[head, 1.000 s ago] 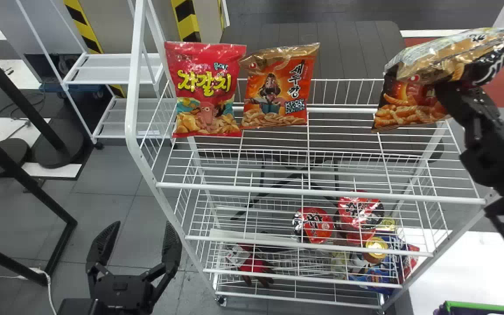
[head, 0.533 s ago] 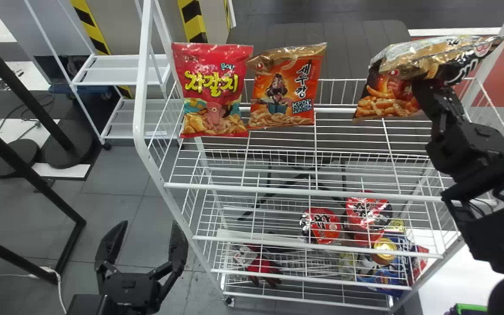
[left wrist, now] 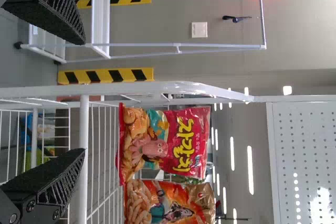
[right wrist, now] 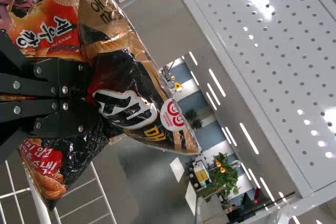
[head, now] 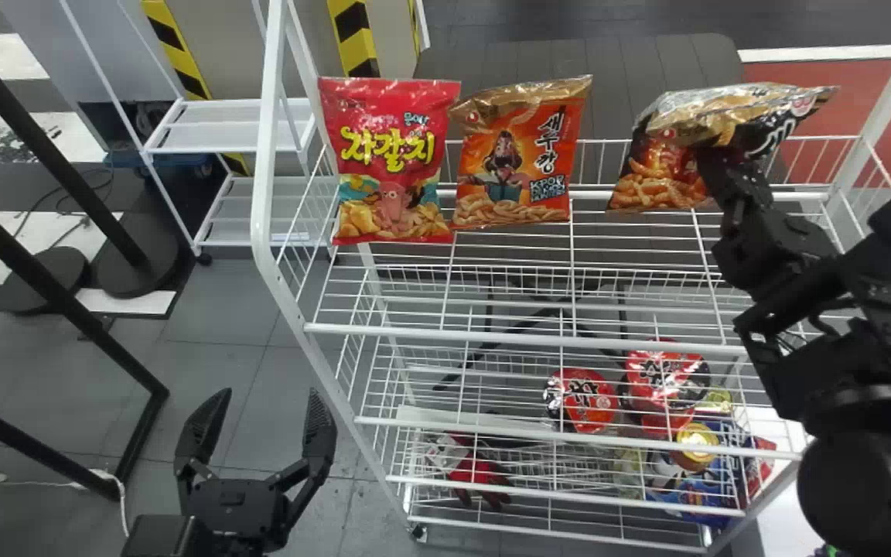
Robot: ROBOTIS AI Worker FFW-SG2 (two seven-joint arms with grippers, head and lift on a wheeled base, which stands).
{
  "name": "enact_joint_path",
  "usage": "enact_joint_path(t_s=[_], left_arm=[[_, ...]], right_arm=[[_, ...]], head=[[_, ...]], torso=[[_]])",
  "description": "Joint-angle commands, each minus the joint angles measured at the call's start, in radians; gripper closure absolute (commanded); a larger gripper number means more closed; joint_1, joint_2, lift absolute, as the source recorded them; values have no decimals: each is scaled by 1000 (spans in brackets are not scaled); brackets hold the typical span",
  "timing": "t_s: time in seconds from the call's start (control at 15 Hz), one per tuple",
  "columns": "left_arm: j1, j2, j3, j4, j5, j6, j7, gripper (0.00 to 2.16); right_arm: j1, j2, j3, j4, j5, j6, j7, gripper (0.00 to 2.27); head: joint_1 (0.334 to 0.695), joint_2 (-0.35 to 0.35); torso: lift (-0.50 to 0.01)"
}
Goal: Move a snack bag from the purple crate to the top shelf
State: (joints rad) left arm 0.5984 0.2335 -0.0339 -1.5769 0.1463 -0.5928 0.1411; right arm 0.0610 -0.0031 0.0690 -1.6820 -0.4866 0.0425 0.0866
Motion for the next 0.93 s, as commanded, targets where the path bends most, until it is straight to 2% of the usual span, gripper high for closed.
enact_joint_path(t_s=[0.0,0.33,0.87], left_arm=[[0,9,0,3,9,0,0,76],[0,15,9,9,15,-3,-3,76],[0,13,22,12,16,-18,-6,76]], right_arm=[[-61,4,9,97,0,-3,13,1932],[-125,4,35,231,-84,-86,9,1932],[-142,4,111,318,-60,-258,-51,1929]], head=[[695,163],[695,172],[695,195]], torso=[[1],[1],[1]])
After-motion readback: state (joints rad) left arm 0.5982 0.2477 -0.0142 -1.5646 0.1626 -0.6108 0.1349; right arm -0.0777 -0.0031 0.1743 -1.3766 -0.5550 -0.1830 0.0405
